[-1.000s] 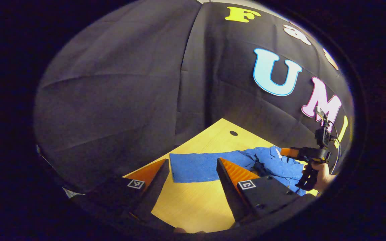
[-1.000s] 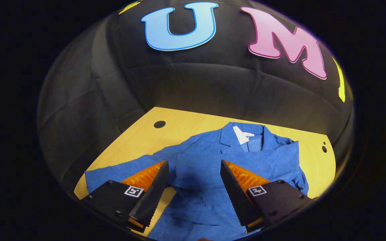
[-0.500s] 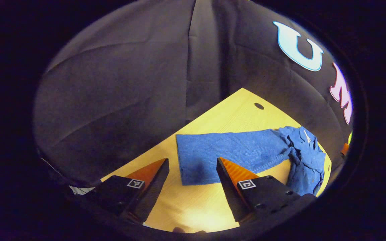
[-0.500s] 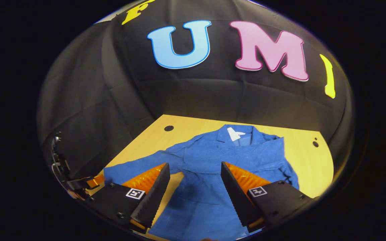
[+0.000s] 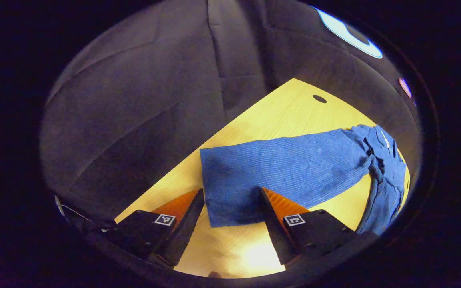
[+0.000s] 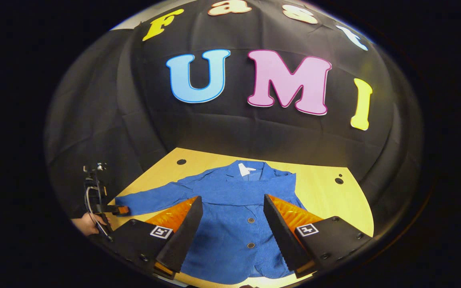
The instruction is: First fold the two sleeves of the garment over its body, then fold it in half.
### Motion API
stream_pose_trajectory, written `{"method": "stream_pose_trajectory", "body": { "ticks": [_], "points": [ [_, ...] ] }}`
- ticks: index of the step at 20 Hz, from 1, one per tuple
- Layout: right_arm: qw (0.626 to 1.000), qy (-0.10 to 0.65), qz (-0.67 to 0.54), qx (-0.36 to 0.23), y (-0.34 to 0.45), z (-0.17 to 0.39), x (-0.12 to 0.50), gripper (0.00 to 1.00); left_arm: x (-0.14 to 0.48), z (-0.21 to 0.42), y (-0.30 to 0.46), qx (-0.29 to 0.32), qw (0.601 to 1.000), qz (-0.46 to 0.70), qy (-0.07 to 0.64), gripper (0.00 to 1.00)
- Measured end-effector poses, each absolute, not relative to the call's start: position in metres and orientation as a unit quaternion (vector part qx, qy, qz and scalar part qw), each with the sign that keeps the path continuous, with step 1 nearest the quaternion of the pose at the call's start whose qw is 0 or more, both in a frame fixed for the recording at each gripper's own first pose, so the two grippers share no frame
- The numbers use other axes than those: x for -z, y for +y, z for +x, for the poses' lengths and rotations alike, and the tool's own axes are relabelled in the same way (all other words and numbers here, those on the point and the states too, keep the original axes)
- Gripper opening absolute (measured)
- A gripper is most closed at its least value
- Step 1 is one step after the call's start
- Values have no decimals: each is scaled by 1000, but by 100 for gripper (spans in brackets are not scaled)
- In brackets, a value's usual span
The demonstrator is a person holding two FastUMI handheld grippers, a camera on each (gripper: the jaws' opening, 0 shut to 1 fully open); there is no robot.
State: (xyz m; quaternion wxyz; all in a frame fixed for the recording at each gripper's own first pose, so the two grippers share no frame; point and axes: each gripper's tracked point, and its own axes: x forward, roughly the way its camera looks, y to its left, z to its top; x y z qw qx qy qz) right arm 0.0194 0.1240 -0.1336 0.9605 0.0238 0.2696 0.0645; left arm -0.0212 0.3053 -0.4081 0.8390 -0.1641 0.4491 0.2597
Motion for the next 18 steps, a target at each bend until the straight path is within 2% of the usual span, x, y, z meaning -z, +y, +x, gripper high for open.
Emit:
{"method": "stream_pose_trajectory", "body": {
  "ticks": [1, 2, 3, 4, 6, 8, 10, 14, 18],
  "points": [
    [960, 271, 26, -60, 119, 17, 132, 96, 410, -14, 305, -256, 839, -165, 450, 81],
    [960, 273, 26, -57, 115, 14, 131, 96, 408, -13, 305, -259, 839, -163, 450, 69],
    [959, 275, 27, -56, 112, 11, 131, 96, 411, -11, 303, -261, 836, -169, 453, 67],
    [959, 275, 26, -55, 109, 10, 130, 96, 402, -12, 298, -257, 835, -175, 453, 62],
    [961, 271, 29, -50, 101, 8, 127, 96, 412, -3, 299, -262, 833, -183, 451, 30],
    [960, 273, 35, -47, 95, 3, 127, 96, 412, -3, 300, -257, 835, -187, 448, 30],
    [959, 278, 42, -43, 88, 0, 130, 96, 411, 3, 299, -258, 834, -208, 440, 4],
    [960, 275, 35, -32, 69, -1, 132, 96, 410, 5, 300, -244, 836, -227, 436, 0],
    [960, 276, 43, -17, 50, 2, 137, 96, 395, 17, 294, -243, 837, -234, 430, 0]
  ]
}}
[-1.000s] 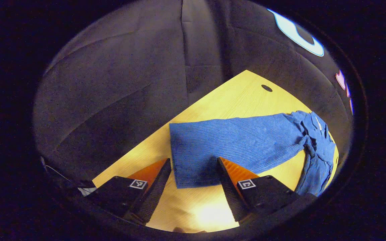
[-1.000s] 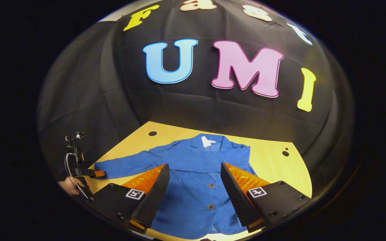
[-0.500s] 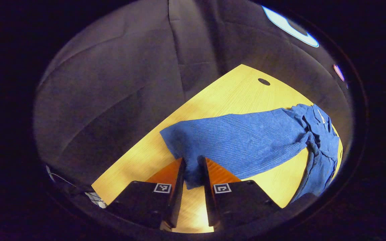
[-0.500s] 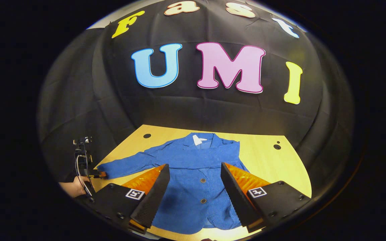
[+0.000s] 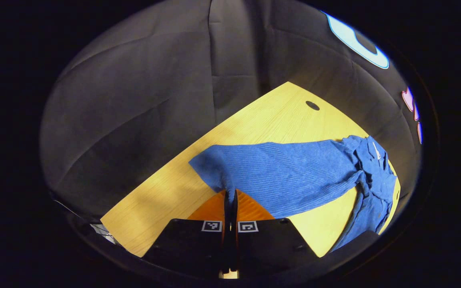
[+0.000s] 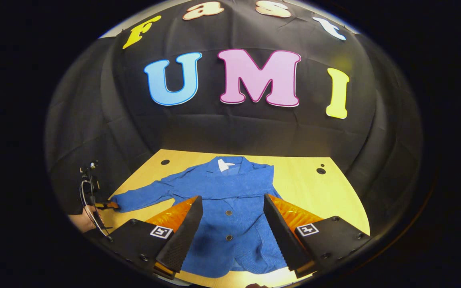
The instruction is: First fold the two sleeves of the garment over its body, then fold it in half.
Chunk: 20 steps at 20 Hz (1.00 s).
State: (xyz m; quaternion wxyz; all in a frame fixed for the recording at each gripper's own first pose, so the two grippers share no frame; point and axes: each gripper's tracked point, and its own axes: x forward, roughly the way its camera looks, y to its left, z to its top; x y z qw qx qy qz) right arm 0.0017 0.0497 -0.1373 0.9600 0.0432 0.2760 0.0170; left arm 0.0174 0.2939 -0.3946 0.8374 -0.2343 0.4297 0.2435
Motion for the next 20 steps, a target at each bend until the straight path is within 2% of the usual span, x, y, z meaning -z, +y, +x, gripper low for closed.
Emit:
{"method": "stream_pose_trajectory", "body": {
  "ticks": [5, 10, 14, 20],
  "points": [
    [957, 286, 52, -4, 25, 1, 148, 96, 357, 62, 255, -205, 861, -229, 406, 0],
    [959, 279, 46, 7, -7, 3, 151, 96, 296, 127, 183, -136, 899, -204, 363, 0],
    [955, 287, 67, 32, -43, -4, 157, 96, 246, 176, 99, -68, 924, -175, 333, 0],
    [952, 288, 83, 63, -102, -24, 163, 96, 226, 232, -54, 35, 933, -139, 330, 0]
  ]
}}
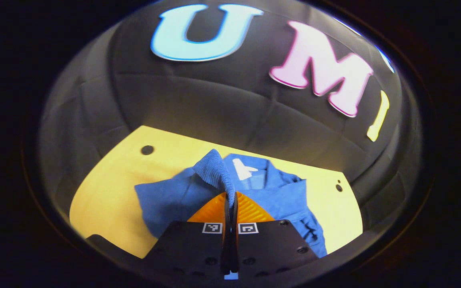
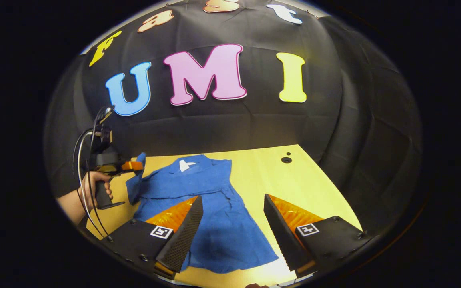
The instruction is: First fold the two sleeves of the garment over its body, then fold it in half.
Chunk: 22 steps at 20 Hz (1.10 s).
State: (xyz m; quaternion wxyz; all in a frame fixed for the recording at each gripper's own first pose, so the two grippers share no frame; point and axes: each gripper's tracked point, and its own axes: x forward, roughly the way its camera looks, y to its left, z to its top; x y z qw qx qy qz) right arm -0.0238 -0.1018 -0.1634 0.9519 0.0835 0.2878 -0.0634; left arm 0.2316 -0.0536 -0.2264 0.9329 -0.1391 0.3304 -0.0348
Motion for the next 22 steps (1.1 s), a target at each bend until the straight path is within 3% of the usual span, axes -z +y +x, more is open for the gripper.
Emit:
{"method": "stream_pose_trajectory", "body": {
  "ticks": [7, 9, 12, 17, 22],
  "points": [
    [942, 318, 72, 79, -157, -63, 179, 96, 261, 281, -220, 97, 928, -88, 347, 0],
    [939, 324, 80, 87, -161, -63, 185, 96, 277, 277, -253, 122, 917, -75, 372, 5],
    [939, 323, 77, 91, -164, -63, 190, 96, 283, 279, -271, 125, 920, -63, 366, 82],
    [936, 335, 75, 75, -159, -66, 209, 96, 249, 235, -253, 143, 936, -56, 316, 84],
    [926, 362, 77, 73, -138, -58, 247, 96, 233, 133, -180, 131, 938, -32, 320, 84]
  ]
}}
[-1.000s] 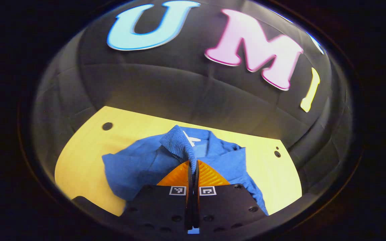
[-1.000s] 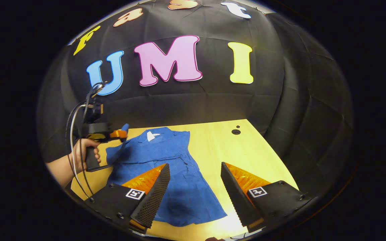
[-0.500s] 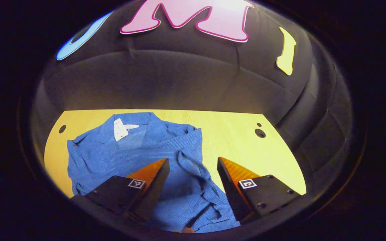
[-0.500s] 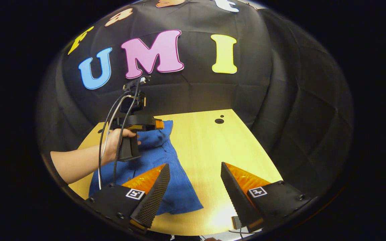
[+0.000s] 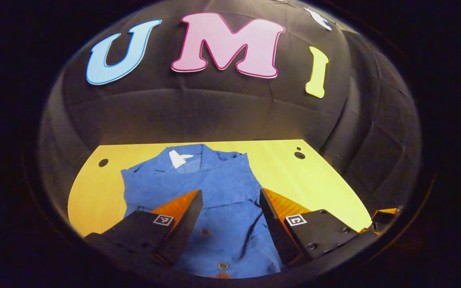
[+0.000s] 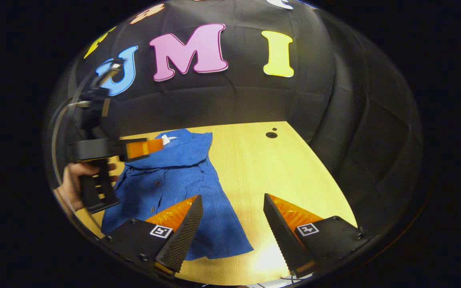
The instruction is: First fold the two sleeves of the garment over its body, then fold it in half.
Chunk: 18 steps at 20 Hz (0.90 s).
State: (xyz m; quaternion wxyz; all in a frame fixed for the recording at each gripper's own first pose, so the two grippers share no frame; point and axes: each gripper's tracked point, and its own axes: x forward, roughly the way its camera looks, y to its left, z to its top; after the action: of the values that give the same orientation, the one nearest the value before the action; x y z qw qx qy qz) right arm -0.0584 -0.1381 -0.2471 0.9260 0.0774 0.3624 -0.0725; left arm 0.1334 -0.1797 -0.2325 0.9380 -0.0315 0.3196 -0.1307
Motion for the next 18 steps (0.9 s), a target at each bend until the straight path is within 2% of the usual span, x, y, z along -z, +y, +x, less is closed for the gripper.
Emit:
{"method": "stream_pose_trajectory", "body": {
  "ticks": [5, 8, 12, 15, 17, 18],
  "points": [
    [884, 459, 72, 52, -119, -78, 305, 97, 276, 0, -104, 104, 913, -8, 394, 84],
    [863, 499, 54, 49, -118, -97, 336, 97, 325, -65, -52, 55, 887, -9, 458, 84],
    [844, 530, 55, 63, -123, -111, 366, 98, 365, -101, -6, 7, 865, -19, 501, 84],
    [827, 558, 42, 62, -120, -123, 385, 98, 388, -118, 0, -2, 843, -48, 535, 84],
    [824, 560, 44, 68, -123, -125, 391, 98, 393, -118, -2, 1, 844, -46, 534, 85],
    [823, 562, 44, 74, -124, -126, 394, 94, 397, -119, -7, 8, 842, -43, 538, 84]
  ]
}}
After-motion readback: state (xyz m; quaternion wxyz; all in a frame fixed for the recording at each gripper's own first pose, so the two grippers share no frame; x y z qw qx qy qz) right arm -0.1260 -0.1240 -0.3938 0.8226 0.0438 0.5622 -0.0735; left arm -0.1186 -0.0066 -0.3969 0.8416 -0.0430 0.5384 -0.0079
